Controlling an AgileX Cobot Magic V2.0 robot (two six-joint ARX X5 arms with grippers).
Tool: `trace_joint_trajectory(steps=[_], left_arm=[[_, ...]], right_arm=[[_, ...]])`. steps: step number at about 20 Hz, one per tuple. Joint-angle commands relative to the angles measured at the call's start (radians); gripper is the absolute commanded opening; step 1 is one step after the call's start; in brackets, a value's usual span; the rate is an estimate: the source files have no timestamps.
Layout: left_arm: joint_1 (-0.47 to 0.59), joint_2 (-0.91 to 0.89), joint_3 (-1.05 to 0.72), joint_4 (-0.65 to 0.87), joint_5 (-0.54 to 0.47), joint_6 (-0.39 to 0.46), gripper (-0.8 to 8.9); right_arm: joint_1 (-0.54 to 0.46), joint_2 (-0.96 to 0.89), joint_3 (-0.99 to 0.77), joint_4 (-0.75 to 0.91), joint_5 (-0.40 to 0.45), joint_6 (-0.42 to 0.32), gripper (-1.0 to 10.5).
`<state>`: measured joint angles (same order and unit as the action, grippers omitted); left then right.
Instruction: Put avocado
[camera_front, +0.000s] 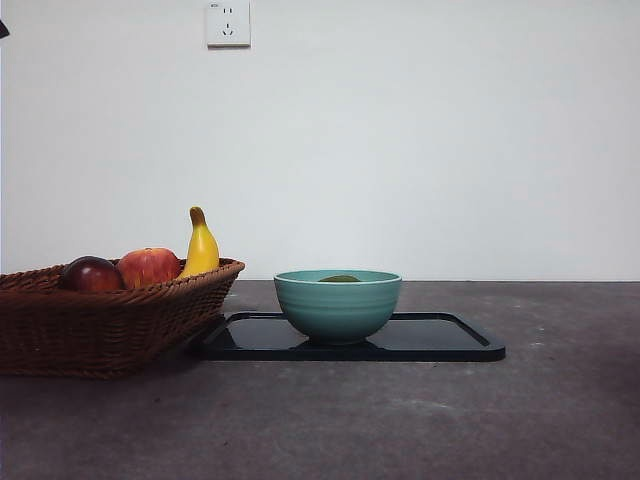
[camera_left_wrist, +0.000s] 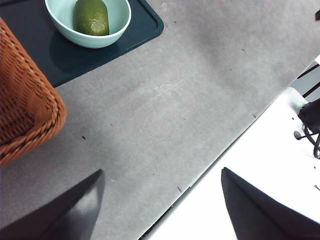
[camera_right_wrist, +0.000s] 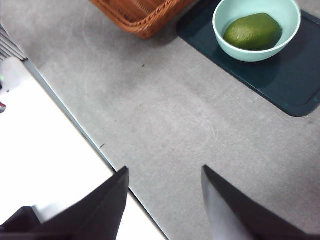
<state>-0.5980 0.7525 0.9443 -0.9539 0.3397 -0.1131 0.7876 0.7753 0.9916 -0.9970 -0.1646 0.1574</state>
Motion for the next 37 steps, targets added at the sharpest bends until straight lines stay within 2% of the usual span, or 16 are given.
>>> trace_joint_trajectory(steps=[1,5,6,7,9,25,27,30,33,35,37], left_arm=[[-0.005,0.005,0.008,0.006,0.002,0.019,3.72],[-0.005,0.005,0.008,0.006,0.002,0.019,3.61],[-0.005,0.005,0.008,0.006,0.002,0.019,3.08],[-0.005,0.005,0.008,0.006,0.002,0.019,1.98],[-0.005,0.005,0.008,0.006,0.002,0.019,0.00],[-0.005,0.005,0.008,0.027,0.002,0.019,0.07],[0.008,-0.012,0.008,0.067,-0.021,0.077,0.07],[0.127,-0.085,0.006,0.262,-0.168,0.155,0.07],[0.314,-0.195,-0.052,0.483,-0.221,0.225,0.07],[0.424,-0.293,-0.153,0.623,-0.267,0.237,0.07],[0.489,-0.380,-0.269,0.718,-0.315,0.237,0.07]], right_arm=[[0.010,0.007,0.006,0.010,-0.002,0.014,2.3],[0.010,0.007,0.006,0.010,-0.002,0.014,2.3],[0.010,0.007,0.006,0.009,-0.002,0.014,1.8],[0.010,0.007,0.006,0.009,-0.002,0.011,0.5],[0.010,0.007,0.006,0.010,-0.002,0.011,0.1],[0.010,0.007,0.006,0.025,0.009,0.017,0.1],[0.010,0.007,0.006,0.025,0.009,0.017,0.1],[0.010,0.007,0.006,0.025,0.009,0.017,0.1],[0.010,0.007,0.006,0.025,0.009,0.017,0.1],[0.010,0.007,0.006,0.025,0.009,0.017,0.1],[0.010,0.007,0.006,0.025,0.009,0.017,0.1]])
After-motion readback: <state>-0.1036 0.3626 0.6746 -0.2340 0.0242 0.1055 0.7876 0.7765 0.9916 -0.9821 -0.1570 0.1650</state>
